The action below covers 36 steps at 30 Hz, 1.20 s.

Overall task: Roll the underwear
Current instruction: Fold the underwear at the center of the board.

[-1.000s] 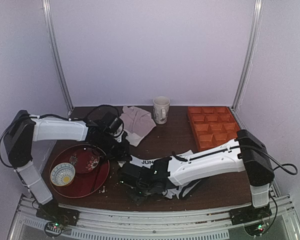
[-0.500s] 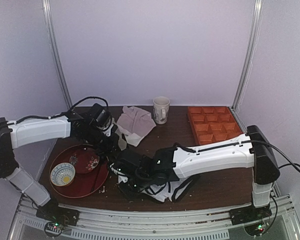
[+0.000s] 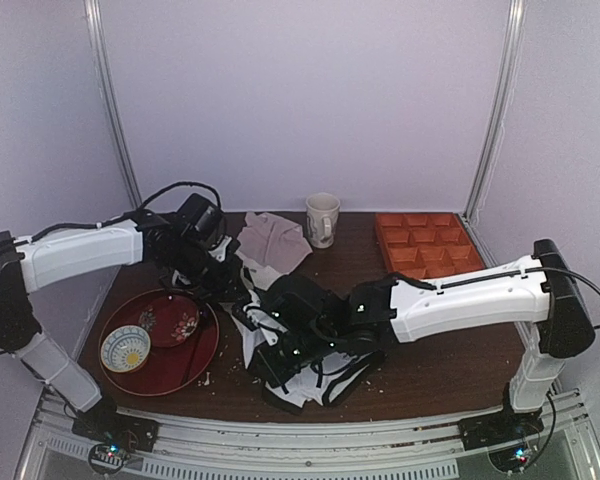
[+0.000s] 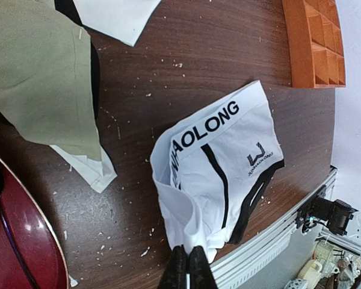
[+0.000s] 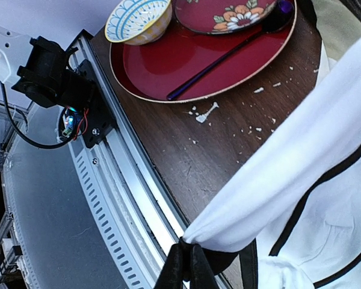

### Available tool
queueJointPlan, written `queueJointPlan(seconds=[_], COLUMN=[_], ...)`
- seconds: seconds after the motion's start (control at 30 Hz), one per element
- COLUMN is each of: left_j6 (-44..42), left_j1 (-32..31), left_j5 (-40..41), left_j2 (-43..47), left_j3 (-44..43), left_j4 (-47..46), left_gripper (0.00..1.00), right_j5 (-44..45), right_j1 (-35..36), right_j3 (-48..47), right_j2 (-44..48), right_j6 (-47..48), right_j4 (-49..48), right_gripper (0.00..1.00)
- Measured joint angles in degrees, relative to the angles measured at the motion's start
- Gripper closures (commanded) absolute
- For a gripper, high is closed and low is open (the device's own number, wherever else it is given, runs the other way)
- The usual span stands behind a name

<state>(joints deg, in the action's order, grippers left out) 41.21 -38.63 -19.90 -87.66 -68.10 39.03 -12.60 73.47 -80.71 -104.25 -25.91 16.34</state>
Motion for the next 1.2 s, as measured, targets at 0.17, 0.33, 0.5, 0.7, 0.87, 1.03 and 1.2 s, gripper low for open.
queueJointPlan(seconds=[0.17, 0.33, 0.5, 0.7, 0.87, 1.03, 1.2], left_j6=[0.6, 1.5, 1.9, 2.6, 3.4, 4.3, 5.3], left_j1=[-1.0, -2.4, -3.1, -4.5, -6.1, -7.6, -9.2], left_j5=[-0.5, -0.5, -0.7, -1.4, -2.0, -2.2, -2.2], left_j2=[-4.0, -8.2, -12.3, -17.7, -21.6, -24.8, -28.4], left_j3=[-2.3, -6.5, -11.0, -15.6, -18.9, -22.7, -26.1], left_j4=[0.1, -0.3, -0.5, -1.0, -1.3, -1.6, -2.2], left_gripper=[1.00, 1.00, 1.00, 1.00, 1.00, 1.00, 1.00], right_j5=[-0.8, -1.3, -1.3, -0.7, 0.1, 1.7, 4.3], right_j1=[-1.3, -3.4, -5.6, -6.8, -7.4, -7.6, -8.1], right_j3=[6.0, 12.2, 18.5, 25.1, 30.0, 34.2, 38.4], right_j2=[1.8, 6.1, 10.6, 14.3, 17.4, 21.2, 26.2], right_j6=[-2.3, -4.9, -7.4, -10.1, -12.4, -14.5, -16.4], right_j4=[-3.3, -7.4, -10.7, -13.8, -15.0, -15.7, -15.1], right_gripper=[1.00, 1.00, 1.00, 1.00, 1.00, 1.00, 1.00])
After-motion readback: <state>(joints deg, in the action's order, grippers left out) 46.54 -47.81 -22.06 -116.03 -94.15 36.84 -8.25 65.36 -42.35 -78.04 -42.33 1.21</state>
